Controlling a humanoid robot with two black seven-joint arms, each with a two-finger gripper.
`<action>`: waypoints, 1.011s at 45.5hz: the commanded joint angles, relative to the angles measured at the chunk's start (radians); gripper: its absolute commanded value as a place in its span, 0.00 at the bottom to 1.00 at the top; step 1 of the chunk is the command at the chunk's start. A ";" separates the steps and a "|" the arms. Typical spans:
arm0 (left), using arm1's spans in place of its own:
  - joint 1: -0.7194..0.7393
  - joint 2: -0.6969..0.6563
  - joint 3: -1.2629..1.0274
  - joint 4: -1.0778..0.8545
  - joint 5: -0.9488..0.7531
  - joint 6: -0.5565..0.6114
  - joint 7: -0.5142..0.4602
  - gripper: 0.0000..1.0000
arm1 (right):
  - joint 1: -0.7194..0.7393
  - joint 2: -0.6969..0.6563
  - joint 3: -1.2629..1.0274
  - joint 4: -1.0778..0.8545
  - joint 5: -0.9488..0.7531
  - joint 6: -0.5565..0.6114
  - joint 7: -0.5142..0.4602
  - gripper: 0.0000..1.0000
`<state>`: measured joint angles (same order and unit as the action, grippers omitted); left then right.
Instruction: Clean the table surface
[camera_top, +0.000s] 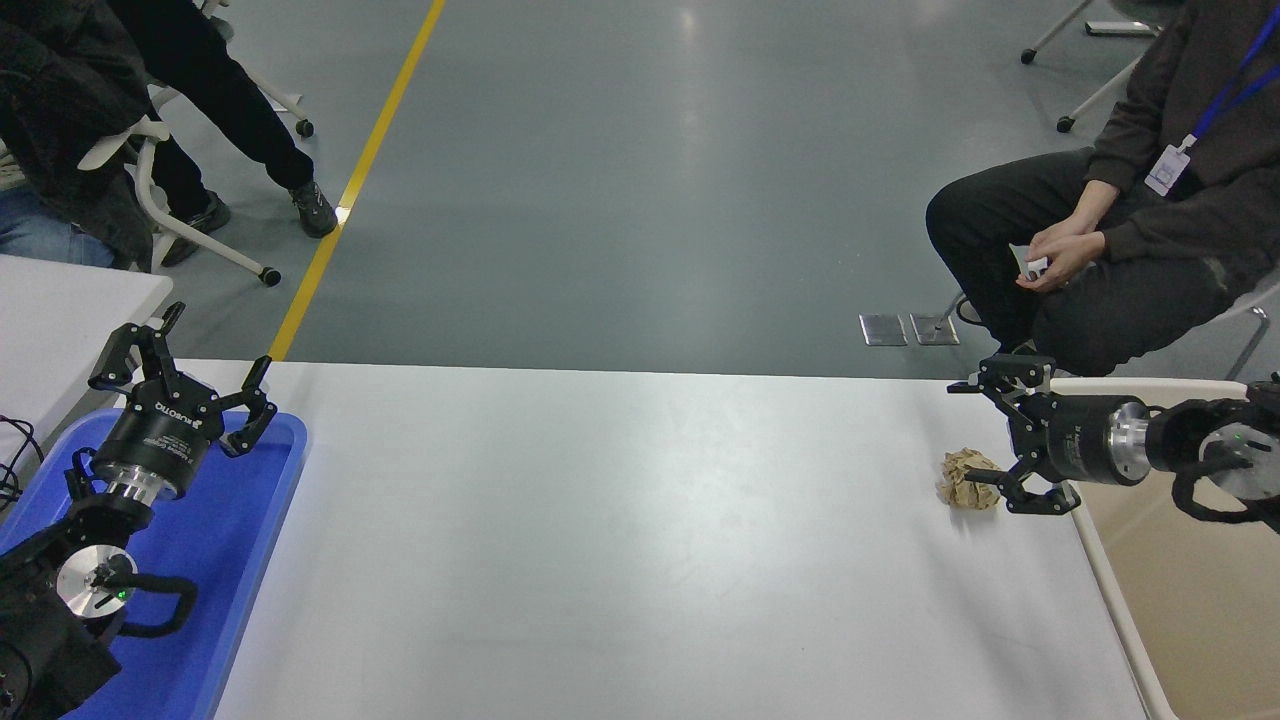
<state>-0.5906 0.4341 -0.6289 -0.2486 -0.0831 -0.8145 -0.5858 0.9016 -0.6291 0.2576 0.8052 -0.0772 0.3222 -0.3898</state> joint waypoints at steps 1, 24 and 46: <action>0.000 0.000 0.000 0.000 0.000 0.000 0.000 1.00 | 0.031 0.103 -0.023 -0.046 0.011 -0.181 -0.124 0.99; 0.000 0.000 0.000 0.000 0.000 0.000 0.000 1.00 | 0.046 0.305 -0.017 -0.340 0.013 -0.364 -0.175 0.98; 0.000 0.000 0.000 0.000 0.000 0.000 0.001 1.00 | 0.036 0.414 -0.004 -0.527 0.011 -0.371 -0.173 0.98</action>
<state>-0.5906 0.4341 -0.6289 -0.2485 -0.0830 -0.8145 -0.5860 0.9411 -0.2752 0.2502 0.3729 -0.0649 -0.0427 -0.5614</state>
